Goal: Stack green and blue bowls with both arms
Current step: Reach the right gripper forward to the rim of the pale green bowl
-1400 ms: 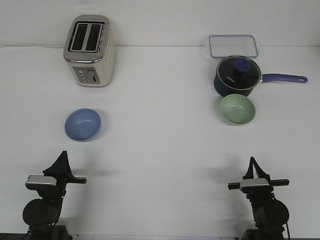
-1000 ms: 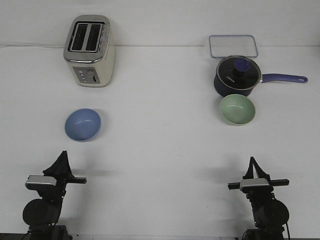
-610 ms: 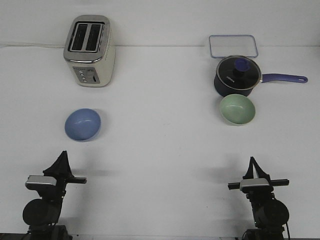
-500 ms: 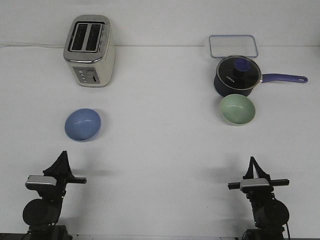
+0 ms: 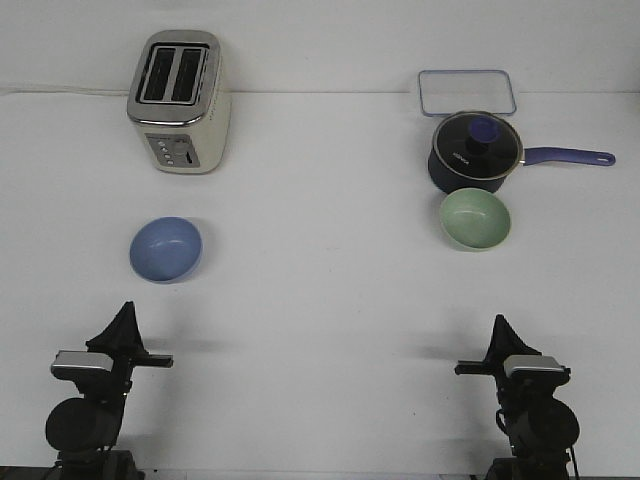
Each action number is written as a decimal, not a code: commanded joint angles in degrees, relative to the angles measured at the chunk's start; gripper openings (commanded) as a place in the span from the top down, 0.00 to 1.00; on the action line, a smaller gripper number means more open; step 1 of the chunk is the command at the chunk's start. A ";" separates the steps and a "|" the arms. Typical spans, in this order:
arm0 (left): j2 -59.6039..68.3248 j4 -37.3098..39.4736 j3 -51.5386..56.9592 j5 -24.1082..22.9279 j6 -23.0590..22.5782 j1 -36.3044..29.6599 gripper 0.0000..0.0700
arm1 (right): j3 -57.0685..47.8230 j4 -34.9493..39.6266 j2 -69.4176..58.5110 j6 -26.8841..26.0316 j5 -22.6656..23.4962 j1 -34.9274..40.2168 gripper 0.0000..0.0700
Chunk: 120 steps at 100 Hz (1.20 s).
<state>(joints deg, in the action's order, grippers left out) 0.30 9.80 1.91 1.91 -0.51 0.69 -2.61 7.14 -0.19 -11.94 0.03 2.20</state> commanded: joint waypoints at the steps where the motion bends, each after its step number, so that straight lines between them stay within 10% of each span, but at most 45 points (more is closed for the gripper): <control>1: -0.07 0.59 -1.11 0.24 0.31 0.09 0.98 | -3.48 1.73 -0.63 -6.25 0.04 0.02 1.00; 27: -0.07 0.59 -1.11 0.24 0.31 0.09 0.98 | -18.05 11.30 -12.33 -8.83 -1.25 -0.02 0.97; 41: -0.07 0.59 -1.11 0.24 0.31 0.09 0.98 | -27.02 13.53 -22.84 -8.70 -0.87 -0.02 0.42; 48: -0.07 0.59 -1.11 0.24 0.31 0.09 0.98 | -31.87 14.86 -28.37 -8.15 -0.66 -0.02 0.31; 120: -0.07 0.59 -1.11 0.24 0.31 0.09 0.98 | -74.97 30.69 -87.58 -1.42 4.68 -9.09 0.31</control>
<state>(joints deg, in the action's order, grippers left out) 0.30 9.82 1.91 1.91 -0.49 0.69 -75.31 37.56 -83.64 -14.98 3.29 -6.26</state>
